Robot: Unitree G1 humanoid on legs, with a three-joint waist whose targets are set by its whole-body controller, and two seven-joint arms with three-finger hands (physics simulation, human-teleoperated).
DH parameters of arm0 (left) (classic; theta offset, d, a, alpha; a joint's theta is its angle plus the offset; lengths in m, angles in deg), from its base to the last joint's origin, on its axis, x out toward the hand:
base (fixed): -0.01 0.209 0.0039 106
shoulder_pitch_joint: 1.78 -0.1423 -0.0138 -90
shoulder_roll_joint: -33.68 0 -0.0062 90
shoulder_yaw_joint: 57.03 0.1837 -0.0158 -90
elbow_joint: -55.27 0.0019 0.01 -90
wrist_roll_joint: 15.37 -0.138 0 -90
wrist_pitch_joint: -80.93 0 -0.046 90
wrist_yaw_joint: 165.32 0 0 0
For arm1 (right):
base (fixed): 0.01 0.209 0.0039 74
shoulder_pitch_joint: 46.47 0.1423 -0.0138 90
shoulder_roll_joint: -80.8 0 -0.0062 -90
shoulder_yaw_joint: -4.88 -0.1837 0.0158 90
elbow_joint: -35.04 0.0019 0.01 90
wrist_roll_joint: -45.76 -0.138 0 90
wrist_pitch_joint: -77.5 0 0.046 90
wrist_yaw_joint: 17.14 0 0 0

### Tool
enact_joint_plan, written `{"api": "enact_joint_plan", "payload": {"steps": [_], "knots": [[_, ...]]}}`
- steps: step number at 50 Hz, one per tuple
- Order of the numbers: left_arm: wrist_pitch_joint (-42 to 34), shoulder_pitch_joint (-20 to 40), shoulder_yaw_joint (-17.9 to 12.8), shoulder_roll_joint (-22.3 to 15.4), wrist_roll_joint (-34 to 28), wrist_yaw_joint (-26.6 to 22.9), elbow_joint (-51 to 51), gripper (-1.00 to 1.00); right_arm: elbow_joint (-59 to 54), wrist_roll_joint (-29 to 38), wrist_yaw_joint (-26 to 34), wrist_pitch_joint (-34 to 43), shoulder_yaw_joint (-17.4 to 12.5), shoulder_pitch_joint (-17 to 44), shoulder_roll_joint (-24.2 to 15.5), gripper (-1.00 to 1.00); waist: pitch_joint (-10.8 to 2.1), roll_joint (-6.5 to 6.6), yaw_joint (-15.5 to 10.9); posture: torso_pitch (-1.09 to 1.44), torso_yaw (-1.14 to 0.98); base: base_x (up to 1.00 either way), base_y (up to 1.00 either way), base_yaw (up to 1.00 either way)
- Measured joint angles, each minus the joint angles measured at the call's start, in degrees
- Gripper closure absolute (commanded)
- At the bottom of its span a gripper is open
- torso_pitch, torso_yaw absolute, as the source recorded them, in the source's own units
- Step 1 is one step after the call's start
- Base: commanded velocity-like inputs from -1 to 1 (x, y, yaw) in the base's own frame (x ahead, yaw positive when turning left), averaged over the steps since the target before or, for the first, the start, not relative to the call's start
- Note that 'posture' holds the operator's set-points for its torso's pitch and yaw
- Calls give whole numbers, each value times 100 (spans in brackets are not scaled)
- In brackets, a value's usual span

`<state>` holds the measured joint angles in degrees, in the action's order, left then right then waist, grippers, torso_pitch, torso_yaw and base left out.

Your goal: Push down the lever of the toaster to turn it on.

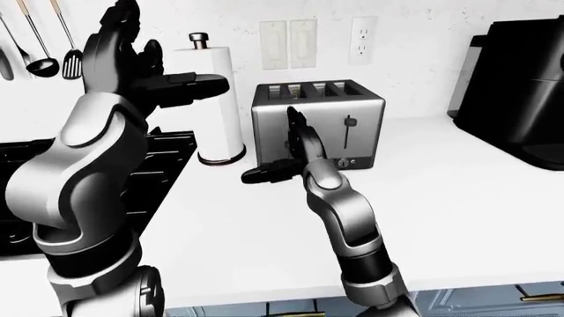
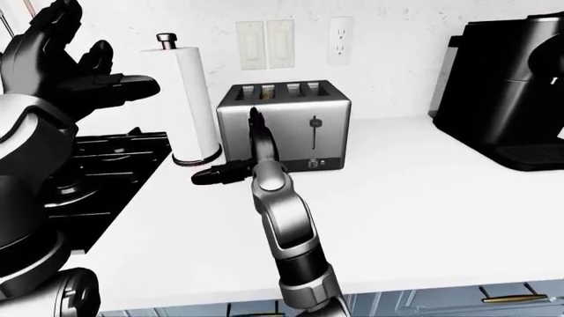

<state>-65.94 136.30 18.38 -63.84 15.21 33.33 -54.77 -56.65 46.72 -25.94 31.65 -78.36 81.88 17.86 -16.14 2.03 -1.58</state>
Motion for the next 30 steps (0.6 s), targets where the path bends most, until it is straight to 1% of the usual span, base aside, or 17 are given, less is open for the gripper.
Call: {"api": "enact_joint_plan", "payload": {"steps": [5, 19, 30], "knots": [[45, -18, 12, 10, -21, -19, 14, -100, -205, -22, 16, -170, -13, -89, 10, -100, 2, 5, -3, -40, 0, 0, 0, 0], [55, 2, 19, 15, -41, -34, 46, -100, -642, -96, 15, -647, -79, -31, -37, -100, -4, 2, -18, -40, 0, 0, 0, 0], [44, -15, 1, 17, -44, -23, 27, -100, -625, -113, -28, -593, -97, 13, -67, -100, 16, -12, -44, -40, 0, 0, 0, 0]]}}
